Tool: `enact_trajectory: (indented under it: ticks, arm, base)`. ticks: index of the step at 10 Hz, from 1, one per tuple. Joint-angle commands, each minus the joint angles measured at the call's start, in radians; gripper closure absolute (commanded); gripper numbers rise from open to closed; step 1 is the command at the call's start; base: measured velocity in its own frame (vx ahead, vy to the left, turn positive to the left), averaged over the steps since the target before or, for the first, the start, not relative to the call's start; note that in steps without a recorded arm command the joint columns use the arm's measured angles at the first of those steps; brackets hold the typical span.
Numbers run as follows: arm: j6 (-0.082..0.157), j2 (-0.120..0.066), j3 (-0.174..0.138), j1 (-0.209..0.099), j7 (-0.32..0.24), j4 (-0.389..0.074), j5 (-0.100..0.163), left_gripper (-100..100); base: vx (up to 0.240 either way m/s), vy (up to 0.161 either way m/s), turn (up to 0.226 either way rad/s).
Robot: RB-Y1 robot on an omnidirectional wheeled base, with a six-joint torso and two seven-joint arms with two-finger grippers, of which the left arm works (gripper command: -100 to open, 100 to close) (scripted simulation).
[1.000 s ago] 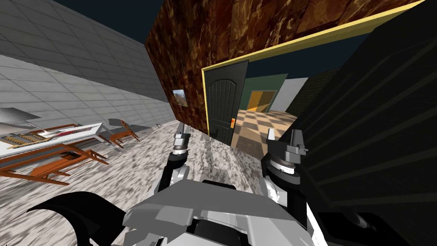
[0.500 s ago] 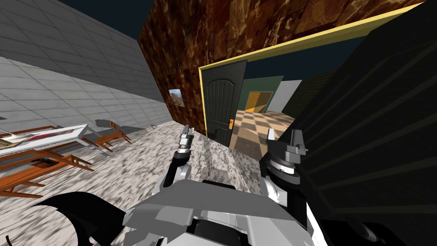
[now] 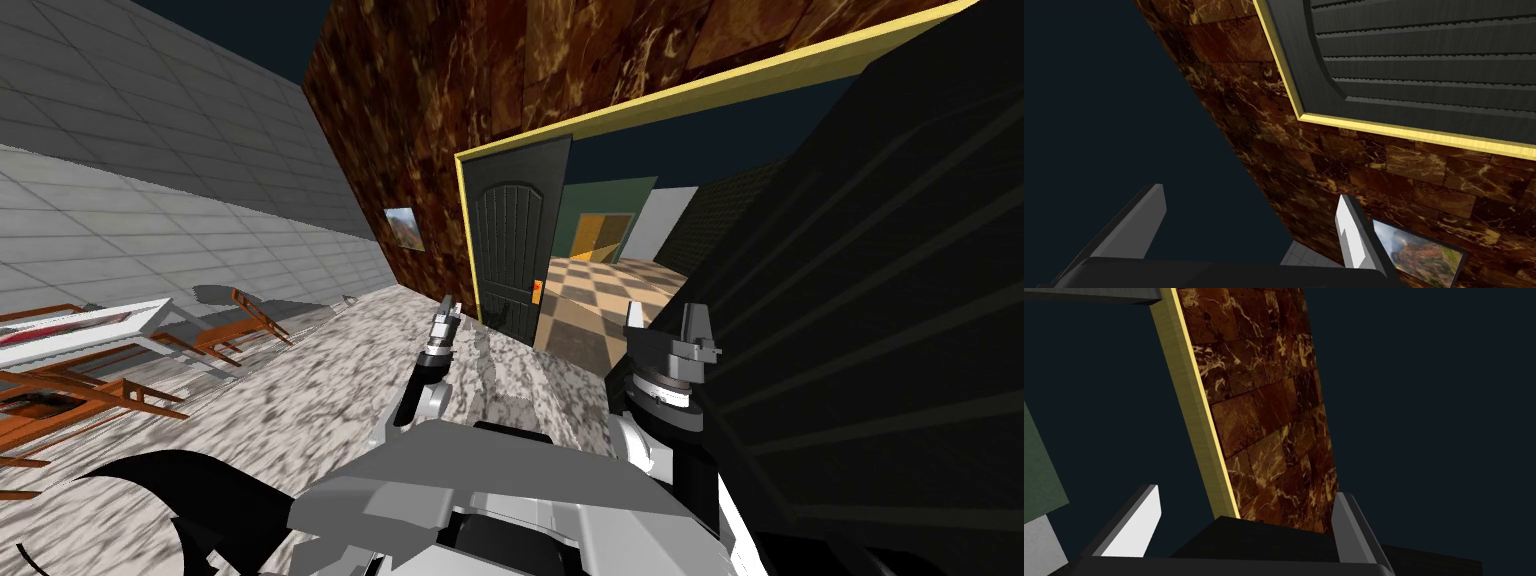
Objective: Pull the door open
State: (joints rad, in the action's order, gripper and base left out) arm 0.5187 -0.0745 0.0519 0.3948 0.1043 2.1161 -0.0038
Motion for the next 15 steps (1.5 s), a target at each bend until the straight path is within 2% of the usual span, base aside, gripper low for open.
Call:
enact_trajectory:
  ticks: [1, 15]
  arm:
    - [-0.016, -0.012, 0.006, -0.024, -0.015, -0.049, 0.007, -100]
    - [-0.094, -0.075, 0.036, -0.188, -0.104, -0.385, 0.05, -100]
  base:
    - [0.136, -0.046, -0.109]
    - [0.11, -0.043, -0.071]
